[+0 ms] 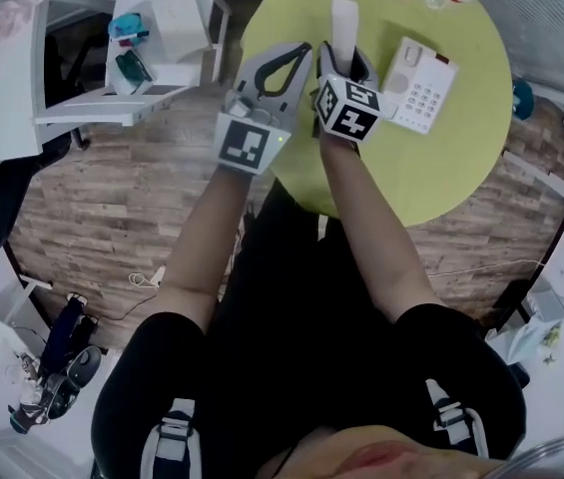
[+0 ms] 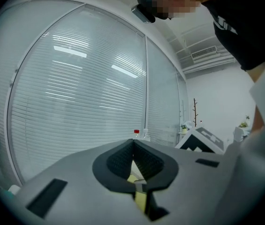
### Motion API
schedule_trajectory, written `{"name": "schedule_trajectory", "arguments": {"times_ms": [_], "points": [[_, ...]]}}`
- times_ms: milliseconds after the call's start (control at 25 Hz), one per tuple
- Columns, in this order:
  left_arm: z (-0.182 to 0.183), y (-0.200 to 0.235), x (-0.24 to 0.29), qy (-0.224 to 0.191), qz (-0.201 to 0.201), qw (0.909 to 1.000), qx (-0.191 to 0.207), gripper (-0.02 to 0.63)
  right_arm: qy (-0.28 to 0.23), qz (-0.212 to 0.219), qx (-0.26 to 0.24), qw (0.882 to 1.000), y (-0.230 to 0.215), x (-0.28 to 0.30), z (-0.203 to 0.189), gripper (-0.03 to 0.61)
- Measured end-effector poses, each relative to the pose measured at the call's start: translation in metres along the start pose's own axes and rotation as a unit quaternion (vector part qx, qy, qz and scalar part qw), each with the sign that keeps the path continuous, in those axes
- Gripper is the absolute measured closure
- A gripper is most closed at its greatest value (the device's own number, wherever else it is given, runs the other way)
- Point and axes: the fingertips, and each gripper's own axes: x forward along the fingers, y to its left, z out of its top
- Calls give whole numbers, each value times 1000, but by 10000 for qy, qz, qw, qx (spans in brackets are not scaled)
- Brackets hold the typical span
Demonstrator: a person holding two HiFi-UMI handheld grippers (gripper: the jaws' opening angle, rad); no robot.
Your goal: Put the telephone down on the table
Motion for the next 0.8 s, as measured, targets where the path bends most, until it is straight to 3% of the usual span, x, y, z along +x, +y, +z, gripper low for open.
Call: {"name": "schedule_trajectory", "arguments": {"times_ms": [280,800], "points": [[-10,33,-19,77,338,9992,-201,604,277,191,-12,9994,37,34,-25,362],[-41,60,-49,319,650,9966,-383,603,882,55,-8,9961,65,79,-79,362]]}}
